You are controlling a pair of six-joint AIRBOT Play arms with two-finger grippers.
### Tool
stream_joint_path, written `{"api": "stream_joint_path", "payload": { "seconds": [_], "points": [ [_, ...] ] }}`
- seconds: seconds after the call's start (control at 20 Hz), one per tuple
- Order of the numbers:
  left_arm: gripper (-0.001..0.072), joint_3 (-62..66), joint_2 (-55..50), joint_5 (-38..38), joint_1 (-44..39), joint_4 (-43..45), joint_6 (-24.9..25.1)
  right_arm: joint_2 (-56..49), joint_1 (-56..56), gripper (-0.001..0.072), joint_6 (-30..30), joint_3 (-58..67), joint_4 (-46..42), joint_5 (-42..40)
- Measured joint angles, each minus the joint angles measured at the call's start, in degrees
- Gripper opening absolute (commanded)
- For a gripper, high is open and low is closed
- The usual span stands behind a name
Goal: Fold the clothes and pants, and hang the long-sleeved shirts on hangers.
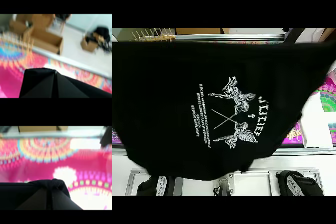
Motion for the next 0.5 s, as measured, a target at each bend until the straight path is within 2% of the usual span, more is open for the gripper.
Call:
{"api": "stream_joint_path", "payload": {
  "seconds": [0.25, 0.4, 0.5],
  "points": [
    [0.0007, -5.3, -21.6, 0.2, -11.2, 4.2, 0.6, -20.2, 0.9, 0.0012, 1.0, 0.0, -1.2, 7.6],
    [0.0007, -2.6, -36.7, 1.2, -15.5, 5.3, 0.4, -32.3, 2.3, 0.0012, 1.2, 0.0, -2.3, 7.6],
    [0.0007, 0.8, -45.1, 1.6, -17.6, 5.4, 0.4, -38.6, 3.1, 0.0012, 1.2, 0.1, -2.7, 4.5]
  ]
}}
